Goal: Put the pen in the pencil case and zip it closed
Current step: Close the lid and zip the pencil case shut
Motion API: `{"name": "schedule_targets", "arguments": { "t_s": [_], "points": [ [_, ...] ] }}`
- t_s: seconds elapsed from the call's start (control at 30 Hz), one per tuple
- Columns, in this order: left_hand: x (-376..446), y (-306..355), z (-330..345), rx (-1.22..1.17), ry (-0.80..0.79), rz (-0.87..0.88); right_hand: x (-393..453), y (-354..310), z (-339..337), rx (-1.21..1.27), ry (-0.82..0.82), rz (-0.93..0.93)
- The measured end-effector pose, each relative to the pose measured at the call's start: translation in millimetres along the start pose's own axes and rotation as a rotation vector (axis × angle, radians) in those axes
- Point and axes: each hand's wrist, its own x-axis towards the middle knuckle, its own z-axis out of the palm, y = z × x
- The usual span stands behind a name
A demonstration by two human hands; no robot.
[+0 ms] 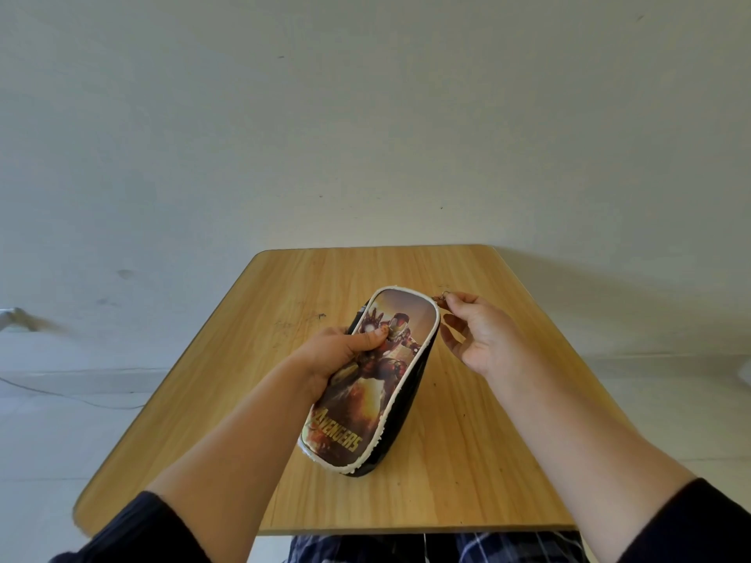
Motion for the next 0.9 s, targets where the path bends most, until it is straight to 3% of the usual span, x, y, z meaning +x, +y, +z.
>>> {"name": "schedule_targets", "arguments": {
  "t_s": [0.73, 0.9],
  "points": [
    [2.9, -6.4, 7.8, -0.256, 0.078, -0.104, -4.3, 3.9, 1.3, -0.017, -0.059, -0.037],
    [3.7, -7.9, 9.1, -0.259, 0.016, -0.125, -4.4, -0.2, -3.4, -0.375, -0.099, -0.269]
  ]
}}
